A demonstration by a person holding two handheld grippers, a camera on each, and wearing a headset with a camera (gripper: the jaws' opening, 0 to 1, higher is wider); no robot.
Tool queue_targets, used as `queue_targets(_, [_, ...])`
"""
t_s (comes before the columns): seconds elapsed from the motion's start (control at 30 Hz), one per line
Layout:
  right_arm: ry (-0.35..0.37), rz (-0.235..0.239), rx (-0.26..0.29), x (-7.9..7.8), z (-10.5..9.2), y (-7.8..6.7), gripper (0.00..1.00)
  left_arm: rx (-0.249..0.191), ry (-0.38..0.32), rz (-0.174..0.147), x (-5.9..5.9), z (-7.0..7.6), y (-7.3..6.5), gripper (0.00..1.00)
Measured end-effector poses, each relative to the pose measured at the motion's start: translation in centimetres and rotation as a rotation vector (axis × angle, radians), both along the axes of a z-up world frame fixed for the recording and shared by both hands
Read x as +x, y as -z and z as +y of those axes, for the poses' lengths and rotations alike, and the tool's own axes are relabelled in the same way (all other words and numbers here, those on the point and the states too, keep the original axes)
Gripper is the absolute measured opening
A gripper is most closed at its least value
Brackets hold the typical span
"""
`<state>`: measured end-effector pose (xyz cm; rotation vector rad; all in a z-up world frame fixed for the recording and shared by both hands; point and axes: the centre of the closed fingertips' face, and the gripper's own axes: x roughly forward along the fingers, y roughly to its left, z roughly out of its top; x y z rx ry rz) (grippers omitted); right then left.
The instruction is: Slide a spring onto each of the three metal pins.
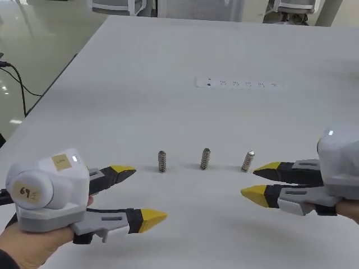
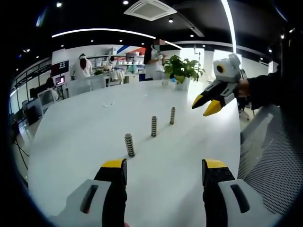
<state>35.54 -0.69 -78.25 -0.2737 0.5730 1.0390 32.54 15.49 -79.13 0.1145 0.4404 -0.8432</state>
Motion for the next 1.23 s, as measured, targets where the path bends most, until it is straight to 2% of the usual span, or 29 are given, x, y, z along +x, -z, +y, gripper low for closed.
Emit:
queue_targets(0.3, [0.084, -0.016, 0.012, 0.9, -3.1, 0.2, 0.39, 0.003, -0.001, 0.0, 0.2, 0.1, 0.1, 0.63])
queue_targets(0.47, [0.098, -0.025, 0.012, 1.1, -3.8, 0.4, 0.44, 0.001, -0.007, 0.003, 0.3, 0.2, 0.2, 0.63])
queue_targets(0.93, [0.113, -0.052, 0.045, 1.2, -4.1, 1.0, 0.68, 0.005, -0.027, 0.005, 0.5, 0.6, 0.3, 0.68])
queue_targets(1.23, [0.129, -0.069, 0.069, 1.6, -4.1, 0.8, 0.78, 0.011, -0.044, 0.0, 0.9, 0.9, 0.4, 0.74])
